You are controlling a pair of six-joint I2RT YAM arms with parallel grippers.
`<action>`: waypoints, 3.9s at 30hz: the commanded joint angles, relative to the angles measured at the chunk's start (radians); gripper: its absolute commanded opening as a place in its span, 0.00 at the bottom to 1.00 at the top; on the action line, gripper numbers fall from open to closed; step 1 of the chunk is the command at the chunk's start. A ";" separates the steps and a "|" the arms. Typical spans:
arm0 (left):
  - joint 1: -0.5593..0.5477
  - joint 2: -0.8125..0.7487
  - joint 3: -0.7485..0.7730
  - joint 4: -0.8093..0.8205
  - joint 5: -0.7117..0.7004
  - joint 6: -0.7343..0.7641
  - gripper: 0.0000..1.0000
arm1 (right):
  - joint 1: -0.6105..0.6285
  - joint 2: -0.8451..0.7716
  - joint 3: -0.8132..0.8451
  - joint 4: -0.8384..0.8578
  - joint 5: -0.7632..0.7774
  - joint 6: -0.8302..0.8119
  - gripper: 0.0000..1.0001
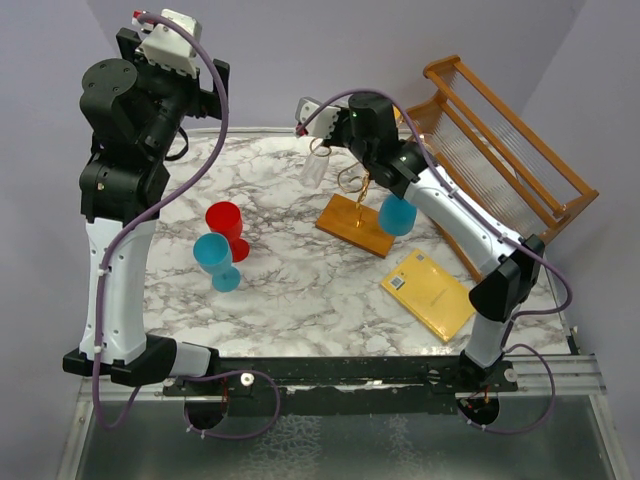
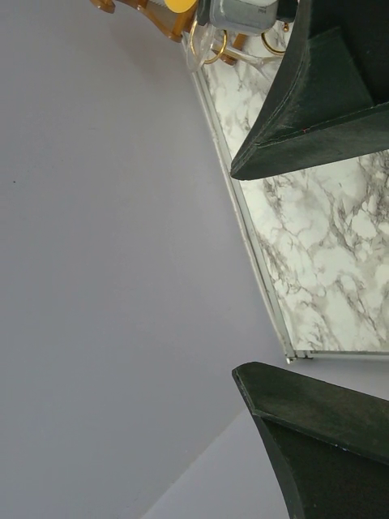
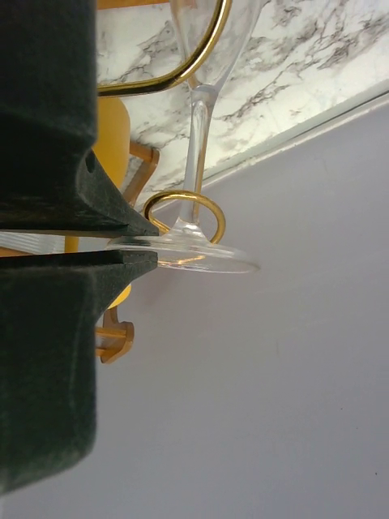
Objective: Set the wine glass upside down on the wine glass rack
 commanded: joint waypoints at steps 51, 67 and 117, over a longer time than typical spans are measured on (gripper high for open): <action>0.232 0.005 -0.541 -0.172 0.168 -0.020 0.99 | 0.005 -0.300 -0.135 -0.125 -0.149 0.181 0.42; 0.273 0.145 -0.645 -0.332 0.211 0.128 0.84 | -0.036 -0.397 -0.096 -0.221 -0.274 0.315 0.43; 0.272 0.209 -0.256 -0.073 0.444 -0.157 0.00 | -0.374 -0.542 -0.229 -0.169 -0.388 0.491 0.93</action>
